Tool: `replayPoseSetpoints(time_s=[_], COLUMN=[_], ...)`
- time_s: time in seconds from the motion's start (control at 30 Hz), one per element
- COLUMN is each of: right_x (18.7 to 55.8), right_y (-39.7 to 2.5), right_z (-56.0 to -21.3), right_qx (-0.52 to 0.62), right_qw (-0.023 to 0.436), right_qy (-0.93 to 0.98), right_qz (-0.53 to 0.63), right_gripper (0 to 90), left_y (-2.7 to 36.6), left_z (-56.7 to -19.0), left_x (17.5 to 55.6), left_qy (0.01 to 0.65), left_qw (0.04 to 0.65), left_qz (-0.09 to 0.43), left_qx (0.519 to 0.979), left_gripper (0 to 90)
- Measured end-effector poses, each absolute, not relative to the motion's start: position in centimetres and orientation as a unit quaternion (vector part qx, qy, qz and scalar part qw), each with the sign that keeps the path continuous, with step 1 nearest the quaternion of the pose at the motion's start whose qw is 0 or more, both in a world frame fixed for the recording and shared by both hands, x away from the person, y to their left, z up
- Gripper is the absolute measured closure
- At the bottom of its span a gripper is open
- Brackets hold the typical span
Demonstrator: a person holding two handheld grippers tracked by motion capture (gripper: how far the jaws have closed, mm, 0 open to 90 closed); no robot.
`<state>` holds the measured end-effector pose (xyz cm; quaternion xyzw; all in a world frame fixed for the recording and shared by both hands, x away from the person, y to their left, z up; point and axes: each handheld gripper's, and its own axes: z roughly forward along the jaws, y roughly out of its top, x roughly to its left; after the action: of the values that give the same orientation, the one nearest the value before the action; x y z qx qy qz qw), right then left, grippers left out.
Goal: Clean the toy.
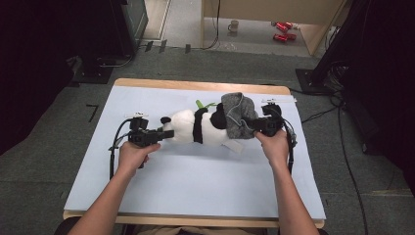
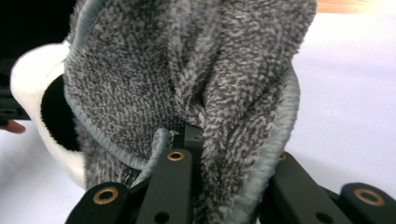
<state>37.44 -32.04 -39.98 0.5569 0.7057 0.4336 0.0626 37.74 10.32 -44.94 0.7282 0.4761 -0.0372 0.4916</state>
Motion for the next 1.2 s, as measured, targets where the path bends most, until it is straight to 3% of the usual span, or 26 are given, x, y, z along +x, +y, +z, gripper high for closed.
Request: replayPoseSetpoints(time_s=[0.27, 0.6, 0.8, 1.03, 1.2], right_x=[35.9, 33.8, 34.1, 36.0, 36.8], right_y=[-32.2, -26.4, -23.2, -22.2, -23.0], right_z=[-36.4, -32.2, -33.1, -36.9, -38.2], right_qx=[0.533, 0.438, 0.413, 0.438, 0.452], right_qw=[0.072, 0.060, 0.039, 0.026, 0.016], right_qy=[0.690, 0.725, 0.745, 0.767, 0.760], right_qz=[0.484, 0.528, 0.522, 0.468, 0.466], right_gripper=[80.6, 80.6, 80.5, 80.5, 80.6], left_y=[10.1, 9.9, 9.8, 9.8, 9.8], left_z=[-44.9, -44.9, -44.9, -45.0, -44.9], left_x=[37.8, 37.3, 36.9, 36.7, 36.6], left_qy=[0.474, 0.463, 0.453, 0.449, 0.442], left_qw=[0.496, 0.500, 0.502, 0.505, 0.513], left_qz=[-0.039, -0.021, -0.010, 0.000, 0.010], left_qx=[0.727, 0.732, 0.737, 0.737, 0.736], left_gripper=[62.4, 62.4, 62.1, 60.7, 50.4])
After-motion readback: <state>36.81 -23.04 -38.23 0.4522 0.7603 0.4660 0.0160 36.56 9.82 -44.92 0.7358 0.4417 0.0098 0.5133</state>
